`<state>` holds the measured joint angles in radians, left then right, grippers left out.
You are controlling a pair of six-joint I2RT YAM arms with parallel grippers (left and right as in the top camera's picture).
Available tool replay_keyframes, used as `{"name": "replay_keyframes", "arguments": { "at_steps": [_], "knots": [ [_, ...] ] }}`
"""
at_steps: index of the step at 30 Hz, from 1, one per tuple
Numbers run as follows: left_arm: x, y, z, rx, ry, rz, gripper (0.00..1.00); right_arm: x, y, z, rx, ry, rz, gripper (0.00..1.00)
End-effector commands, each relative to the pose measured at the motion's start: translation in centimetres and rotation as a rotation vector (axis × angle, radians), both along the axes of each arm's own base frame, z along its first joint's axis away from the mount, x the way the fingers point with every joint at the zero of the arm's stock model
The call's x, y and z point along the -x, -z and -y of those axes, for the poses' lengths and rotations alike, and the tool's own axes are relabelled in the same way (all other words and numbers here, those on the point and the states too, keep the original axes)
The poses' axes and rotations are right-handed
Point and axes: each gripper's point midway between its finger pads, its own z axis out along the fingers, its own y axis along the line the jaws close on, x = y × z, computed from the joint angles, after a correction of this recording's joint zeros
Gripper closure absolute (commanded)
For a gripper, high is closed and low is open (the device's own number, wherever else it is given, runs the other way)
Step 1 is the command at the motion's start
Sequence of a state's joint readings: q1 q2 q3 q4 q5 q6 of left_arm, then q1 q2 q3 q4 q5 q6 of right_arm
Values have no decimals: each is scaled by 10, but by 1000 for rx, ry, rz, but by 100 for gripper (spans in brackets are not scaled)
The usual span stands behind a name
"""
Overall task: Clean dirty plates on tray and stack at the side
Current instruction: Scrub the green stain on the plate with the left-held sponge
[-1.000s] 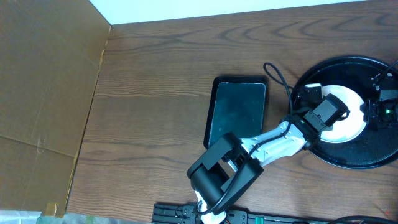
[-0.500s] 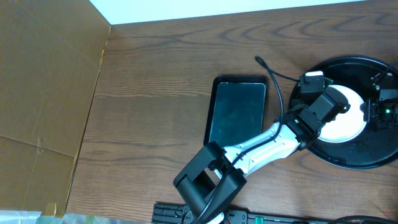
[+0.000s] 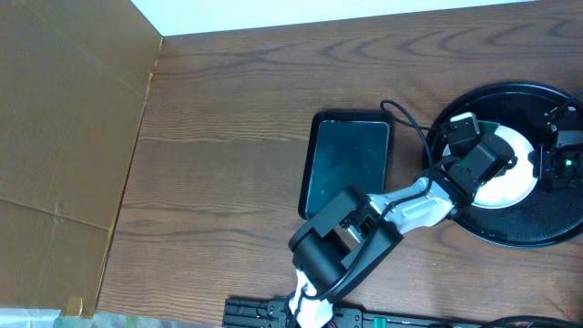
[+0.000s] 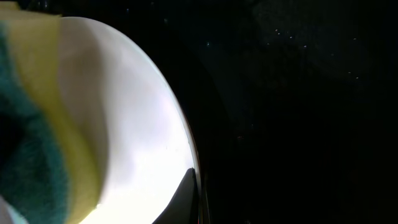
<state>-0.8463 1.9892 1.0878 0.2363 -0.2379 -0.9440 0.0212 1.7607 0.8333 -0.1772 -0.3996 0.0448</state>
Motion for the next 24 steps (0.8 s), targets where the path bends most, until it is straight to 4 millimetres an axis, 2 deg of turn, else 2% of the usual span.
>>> {"name": "replay_keyframes", "arguments": {
  "at_steps": [1, 5, 8, 10, 13, 16, 20, 24],
  "knots": [
    [-3, 12, 0, -4, -14, -9, 93, 2, 5, -3, -8, -1, -17, 99],
    [0, 26, -13, -123, 14, -11, 93, 2, 5, -3, -8, 0, -17, 99],
    [-2, 31, -37, -317, 31, 32, 93, 2, 5, -3, -8, 0, -17, 99],
    [-4, 31, -48, -442, 72, 64, 93, 2, 5, -3, -9, 0, -17, 99],
    [-6, 23, -54, -584, 174, 114, 93, 2, 5, -3, -8, -1, -17, 99],
    [-11, 1, -56, -635, 186, 172, 93, 1, 5, -3, -8, -1, -16, 99],
    [-19, -44, -65, -645, 115, 262, 93, 1, 5, -3, -8, -1, -15, 99],
    [-20, -77, -60, -576, 105, 313, 93, 1, 5, -3, -9, 0, -15, 99]
  ]
}}
